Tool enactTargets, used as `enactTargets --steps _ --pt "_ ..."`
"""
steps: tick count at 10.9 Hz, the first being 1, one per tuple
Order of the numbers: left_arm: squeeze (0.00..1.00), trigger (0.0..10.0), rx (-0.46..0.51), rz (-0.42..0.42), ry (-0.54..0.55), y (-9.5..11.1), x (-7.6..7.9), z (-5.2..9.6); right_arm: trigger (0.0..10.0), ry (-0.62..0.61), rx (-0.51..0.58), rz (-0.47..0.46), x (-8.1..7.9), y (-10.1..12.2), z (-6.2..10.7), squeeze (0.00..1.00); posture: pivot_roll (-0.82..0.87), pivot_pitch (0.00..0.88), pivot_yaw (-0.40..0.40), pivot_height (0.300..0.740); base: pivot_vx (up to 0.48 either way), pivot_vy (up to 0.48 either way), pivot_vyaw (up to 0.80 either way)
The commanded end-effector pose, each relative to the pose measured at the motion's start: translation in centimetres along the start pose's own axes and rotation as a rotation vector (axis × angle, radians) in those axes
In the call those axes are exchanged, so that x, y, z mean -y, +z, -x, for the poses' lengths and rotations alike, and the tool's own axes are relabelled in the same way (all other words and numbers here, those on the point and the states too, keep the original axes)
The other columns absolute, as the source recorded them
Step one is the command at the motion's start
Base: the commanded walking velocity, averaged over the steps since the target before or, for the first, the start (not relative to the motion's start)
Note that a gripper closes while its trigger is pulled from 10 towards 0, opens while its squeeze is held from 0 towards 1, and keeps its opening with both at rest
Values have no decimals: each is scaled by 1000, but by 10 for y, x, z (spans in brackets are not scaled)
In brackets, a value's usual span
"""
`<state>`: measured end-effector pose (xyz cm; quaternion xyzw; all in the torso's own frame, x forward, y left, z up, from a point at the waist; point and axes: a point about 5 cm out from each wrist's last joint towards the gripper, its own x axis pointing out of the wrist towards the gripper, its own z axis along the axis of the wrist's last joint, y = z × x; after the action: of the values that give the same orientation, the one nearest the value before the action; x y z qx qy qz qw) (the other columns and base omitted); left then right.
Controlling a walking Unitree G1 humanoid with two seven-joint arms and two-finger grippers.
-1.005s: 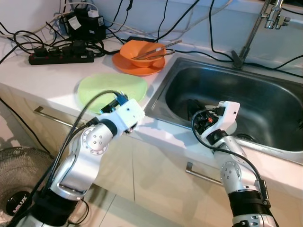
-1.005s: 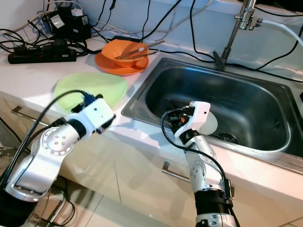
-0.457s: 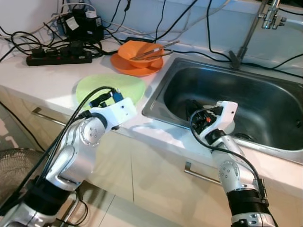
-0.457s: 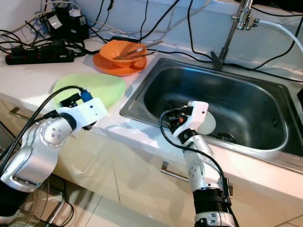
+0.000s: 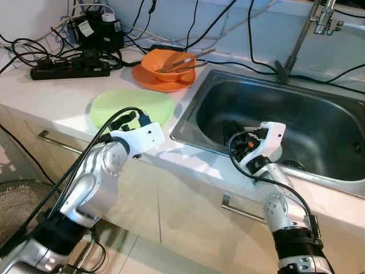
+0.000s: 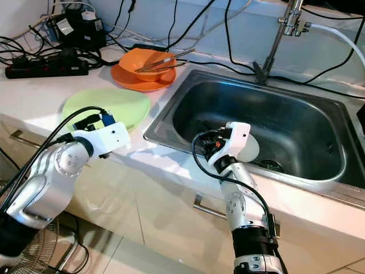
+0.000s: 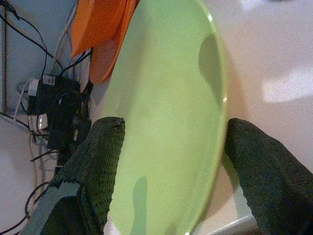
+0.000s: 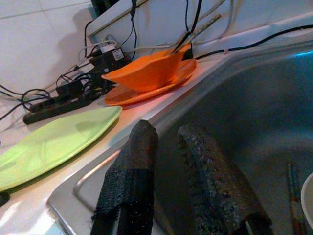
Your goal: Kitchen organization
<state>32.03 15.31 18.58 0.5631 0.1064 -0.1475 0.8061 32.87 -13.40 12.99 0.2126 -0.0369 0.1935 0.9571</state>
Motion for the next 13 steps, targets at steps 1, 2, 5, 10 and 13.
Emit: enactTargets --steps 1,2,5,10,13 --pt "0 10000 -33 -27 -21 -5 4 -3 10000 -28 -42 -28 5 -10 4 0 206 35 -6 740 0 0 0" --pt "0 10000 -42 -39 -16 -5 4 -4 10000 -28 -43 -28 5 -10 4 0 204 35 -6 740 0 0 0" --pt "0 10000 -76 -75 -26 -9 11 -15 10000 -31 -41 -27 5 -10 3 0 199 30 -4 740 0 0 0" --pt "0 0 -70 -110 -39 -8 19 -26 10000 -38 -37 -25 6 -10 2 0 193 30 -2 740 0 0 0" --pt "0 0 -64 -118 -44 -7 20 -26 10000 -39 -38 -26 6 -10 2 0 193 30 -2 740 0 0 0"
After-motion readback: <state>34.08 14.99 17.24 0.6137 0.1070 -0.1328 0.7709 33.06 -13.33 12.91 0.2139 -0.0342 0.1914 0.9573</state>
